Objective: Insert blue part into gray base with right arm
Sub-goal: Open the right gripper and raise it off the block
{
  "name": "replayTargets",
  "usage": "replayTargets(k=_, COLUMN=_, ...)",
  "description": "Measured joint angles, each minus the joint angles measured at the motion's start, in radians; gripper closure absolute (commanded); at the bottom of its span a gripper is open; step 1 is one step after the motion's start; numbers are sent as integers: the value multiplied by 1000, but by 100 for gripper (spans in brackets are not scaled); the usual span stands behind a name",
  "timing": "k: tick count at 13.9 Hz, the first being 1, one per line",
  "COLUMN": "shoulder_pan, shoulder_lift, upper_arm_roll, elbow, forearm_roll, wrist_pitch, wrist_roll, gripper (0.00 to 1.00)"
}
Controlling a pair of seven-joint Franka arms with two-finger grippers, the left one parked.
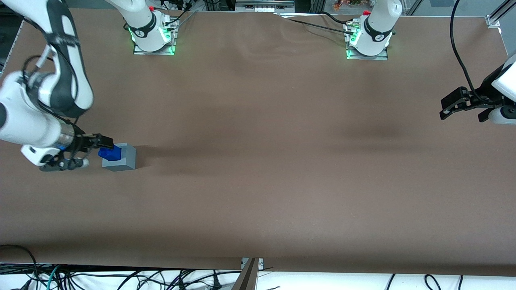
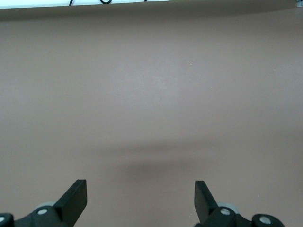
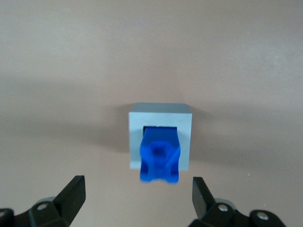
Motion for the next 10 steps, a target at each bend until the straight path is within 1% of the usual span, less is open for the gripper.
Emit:
replayTargets(k=3, shoulder_pan=0, shoulder_lift=-40, upper_arm_roll=-1, elbow=143, forearm_roll=-5, wrist_pitch=-173, wrist_roll=0, gripper=0)
replayTargets(k=5, shoulder_pan=1, shoulder_lift=-52, upper_arm_roll=1, elbow=245, forearm_roll=-51, wrist_pitch=-288, wrist_roll=0, gripper=0)
replayTargets(k=6, shoulder_pan=1, shoulder_lift=-52, upper_arm_roll=2, elbow=284, forearm_roll=-66, wrist_pitch=-321, wrist_roll=0, gripper=0)
replayTargets(k=8, shoulder_pan=0, shoulder_lift=-58, upper_arm_roll=2, elbow=329, forearm_roll=-70, wrist_pitch=-362, wrist_roll=0, gripper=0)
replayTargets(k=10, shoulder_pan=-23, shoulder_lift=-89, upper_arm_roll=22, elbow=333, forearm_roll=-75, wrist_pitch=-407, wrist_roll=33, gripper=0)
